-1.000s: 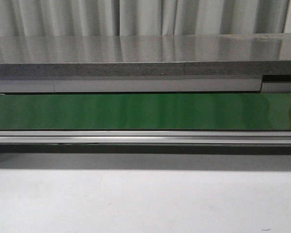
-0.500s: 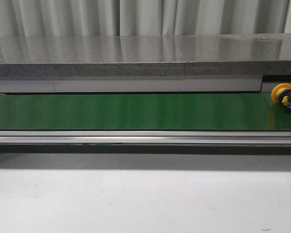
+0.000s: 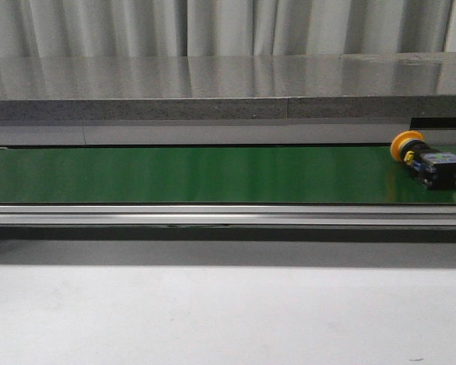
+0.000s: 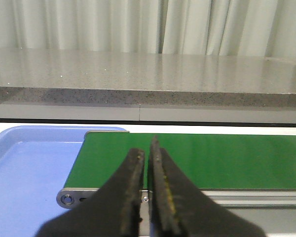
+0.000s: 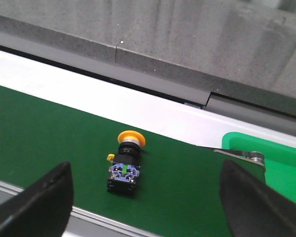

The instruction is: Move button from right to left

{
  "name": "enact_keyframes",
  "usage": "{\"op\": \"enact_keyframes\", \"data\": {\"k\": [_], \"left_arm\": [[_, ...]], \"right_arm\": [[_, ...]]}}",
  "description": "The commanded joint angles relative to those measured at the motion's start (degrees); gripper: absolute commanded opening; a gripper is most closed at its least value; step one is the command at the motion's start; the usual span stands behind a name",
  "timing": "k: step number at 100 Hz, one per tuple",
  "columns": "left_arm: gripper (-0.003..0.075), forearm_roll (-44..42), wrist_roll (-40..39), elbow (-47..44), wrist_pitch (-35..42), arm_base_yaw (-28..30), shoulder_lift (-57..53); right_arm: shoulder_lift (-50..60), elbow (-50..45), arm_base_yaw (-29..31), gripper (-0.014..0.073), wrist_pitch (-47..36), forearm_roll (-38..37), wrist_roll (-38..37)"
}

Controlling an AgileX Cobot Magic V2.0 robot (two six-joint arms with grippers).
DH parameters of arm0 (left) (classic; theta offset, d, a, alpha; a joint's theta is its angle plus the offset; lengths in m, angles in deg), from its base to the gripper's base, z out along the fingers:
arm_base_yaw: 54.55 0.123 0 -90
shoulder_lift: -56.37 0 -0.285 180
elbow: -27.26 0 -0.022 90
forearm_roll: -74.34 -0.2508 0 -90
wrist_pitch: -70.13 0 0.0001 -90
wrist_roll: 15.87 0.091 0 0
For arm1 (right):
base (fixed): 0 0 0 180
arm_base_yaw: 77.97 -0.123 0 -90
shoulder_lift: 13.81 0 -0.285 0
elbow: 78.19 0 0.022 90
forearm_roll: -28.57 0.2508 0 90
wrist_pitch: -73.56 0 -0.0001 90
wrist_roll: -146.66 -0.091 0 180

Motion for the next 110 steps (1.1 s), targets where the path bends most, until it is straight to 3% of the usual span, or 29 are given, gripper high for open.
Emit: {"op": "enact_keyframes", "data": {"k": [1,15,25,72,110], "left_arm": [[0.0005,0.5,-0.6,-2.3,4.3,-0.4,-2.1],[0.0005,0.5,-0.6,-2.3,4.3,-0.4,-2.1],[0.0005,0.5,-0.6,-2.3,4.3,-0.4,-2.1],[0.0005,0.5,-0.6,-2.3,4.3,-0.4,-2.1],[0.0005,0.5,-0.6,-2.3,4.3,-0.4,-2.1]], "right_arm": [[4.7,-1.0,-0.1,0.0570,-4.5,0.8,0.5],[11.1,-4.6,-0.1,0.0567,-4.1,0.8,0.5],[14.3,-6.2,-0.1,0.0512,-3.3,0.8,0.5],[16.1,-6.5,-0.1,-0.0074,-2.8,0.8,0.5],[16.1,-6.5,-0.1,-0.0068,-2.8,0.8,0.5]]}}
